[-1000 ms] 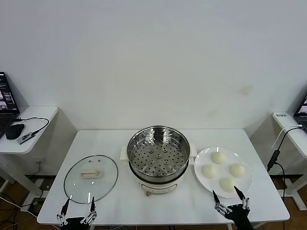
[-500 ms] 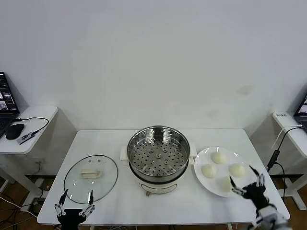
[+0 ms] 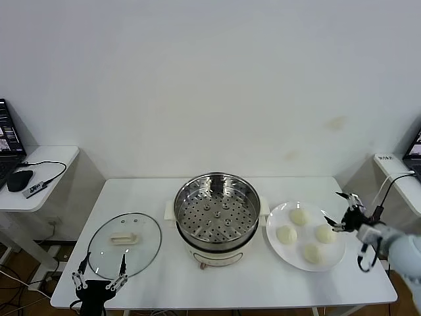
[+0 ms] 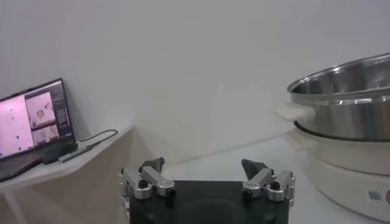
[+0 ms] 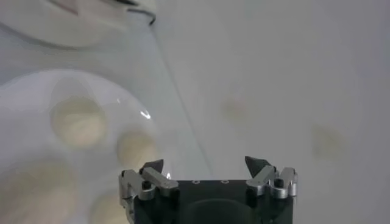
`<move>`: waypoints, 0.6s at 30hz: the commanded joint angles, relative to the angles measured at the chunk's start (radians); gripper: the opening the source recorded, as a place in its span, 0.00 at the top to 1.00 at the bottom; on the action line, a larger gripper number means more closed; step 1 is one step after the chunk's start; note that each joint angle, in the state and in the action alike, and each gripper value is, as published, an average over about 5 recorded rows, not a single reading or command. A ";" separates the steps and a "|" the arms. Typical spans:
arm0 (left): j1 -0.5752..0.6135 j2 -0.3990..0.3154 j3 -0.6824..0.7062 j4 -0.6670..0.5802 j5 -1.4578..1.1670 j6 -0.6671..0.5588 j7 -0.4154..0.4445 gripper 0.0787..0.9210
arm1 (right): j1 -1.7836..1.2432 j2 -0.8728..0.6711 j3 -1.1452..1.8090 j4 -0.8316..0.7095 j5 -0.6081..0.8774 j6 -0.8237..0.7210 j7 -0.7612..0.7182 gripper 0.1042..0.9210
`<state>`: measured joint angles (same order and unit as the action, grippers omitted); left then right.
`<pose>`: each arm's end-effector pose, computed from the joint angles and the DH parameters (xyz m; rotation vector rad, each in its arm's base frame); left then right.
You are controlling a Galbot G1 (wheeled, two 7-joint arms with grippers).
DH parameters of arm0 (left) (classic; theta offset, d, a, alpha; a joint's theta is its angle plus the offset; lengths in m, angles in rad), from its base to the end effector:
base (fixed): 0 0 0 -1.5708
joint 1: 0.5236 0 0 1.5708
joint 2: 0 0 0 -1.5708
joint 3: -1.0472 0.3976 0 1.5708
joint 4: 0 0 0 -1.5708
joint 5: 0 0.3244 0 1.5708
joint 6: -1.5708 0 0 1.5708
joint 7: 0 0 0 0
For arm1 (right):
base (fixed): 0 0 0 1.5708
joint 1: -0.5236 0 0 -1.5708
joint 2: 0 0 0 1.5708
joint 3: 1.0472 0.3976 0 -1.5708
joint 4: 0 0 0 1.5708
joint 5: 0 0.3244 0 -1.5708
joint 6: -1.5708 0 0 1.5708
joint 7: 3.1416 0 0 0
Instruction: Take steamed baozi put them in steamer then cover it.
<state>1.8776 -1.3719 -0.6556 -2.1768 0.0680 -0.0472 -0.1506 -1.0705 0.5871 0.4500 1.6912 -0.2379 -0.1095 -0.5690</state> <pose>0.0294 0.0765 -0.3312 0.1543 -2.9618 -0.4709 0.3160 -0.2855 -0.2258 0.7386 -2.2073 1.5493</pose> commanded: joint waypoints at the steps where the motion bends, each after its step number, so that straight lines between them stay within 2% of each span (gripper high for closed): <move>1: 0.002 0.002 -0.016 -0.011 0.013 0.006 -0.001 0.12 | 0.702 -0.193 -0.676 -0.238 0.076 -0.033 -0.323 0.12; 9: 0.005 -0.007 -0.026 -0.025 0.013 0.011 -0.004 0.12 | 1.054 -0.103 -1.146 -0.398 0.068 0.007 -0.505 0.12; 18: -0.008 -0.007 -0.043 -0.023 0.008 0.020 -0.001 0.12 | 1.054 0.030 -1.202 -0.547 0.025 0.035 -0.494 0.12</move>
<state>1.8732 -1.3793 -0.6878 -2.2000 0.0745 -0.0299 -0.1531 -0.2120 0.5542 -0.4952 1.3081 -0.2030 -0.0866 -0.9673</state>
